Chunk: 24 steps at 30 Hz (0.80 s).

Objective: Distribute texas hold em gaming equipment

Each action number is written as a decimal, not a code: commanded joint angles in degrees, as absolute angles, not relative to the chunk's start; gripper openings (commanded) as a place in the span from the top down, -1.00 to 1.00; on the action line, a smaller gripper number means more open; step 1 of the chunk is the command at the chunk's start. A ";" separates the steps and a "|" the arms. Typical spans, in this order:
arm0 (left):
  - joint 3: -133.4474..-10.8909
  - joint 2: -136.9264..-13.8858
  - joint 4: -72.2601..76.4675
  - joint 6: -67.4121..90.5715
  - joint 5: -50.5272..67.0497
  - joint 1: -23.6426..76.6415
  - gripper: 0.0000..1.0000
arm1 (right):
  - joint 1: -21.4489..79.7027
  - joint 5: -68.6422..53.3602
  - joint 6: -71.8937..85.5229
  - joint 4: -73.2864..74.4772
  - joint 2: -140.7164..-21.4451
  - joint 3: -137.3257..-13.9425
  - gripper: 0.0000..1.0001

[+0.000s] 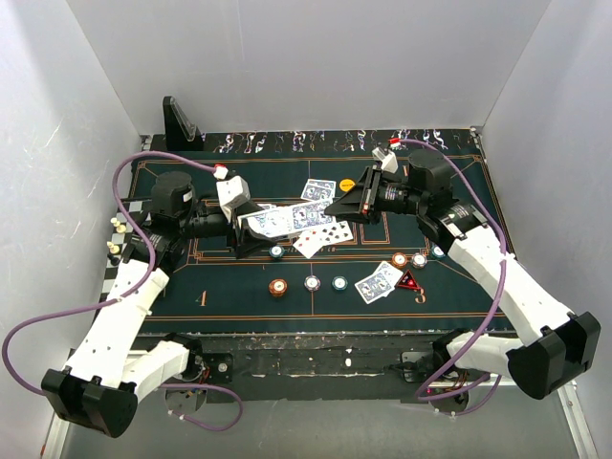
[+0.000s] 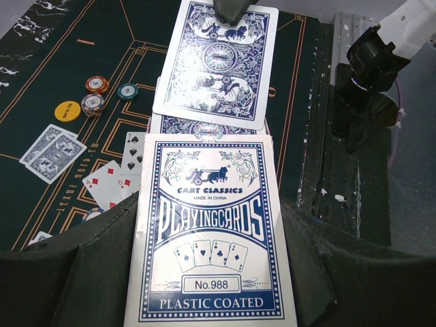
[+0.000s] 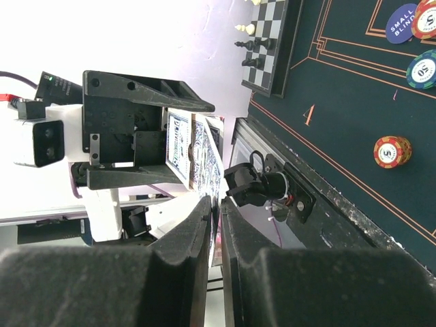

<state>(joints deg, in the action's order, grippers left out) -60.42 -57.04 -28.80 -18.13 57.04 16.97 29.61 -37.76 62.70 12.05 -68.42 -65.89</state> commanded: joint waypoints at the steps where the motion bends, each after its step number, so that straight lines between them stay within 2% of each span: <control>1: -60.03 -55.28 -26.19 -17.14 58.45 16.61 0.79 | 29.00 -39.46 63.63 9.76 -66.71 -68.20 0.68; 14: -59.59 -55.11 -26.19 -16.96 58.45 16.61 0.80 | 27.86 -41.31 65.39 8.53 -67.32 -71.98 0.97; 21: -59.33 -54.84 -26.28 -16.70 58.36 16.61 0.80 | 26.37 -42.10 64.52 10.01 -68.03 -74.97 0.97; 24: -59.59 -54.75 -26.63 -16.87 58.18 16.61 0.80 | 23.91 -41.49 58.65 15.97 -68.29 -77.94 0.97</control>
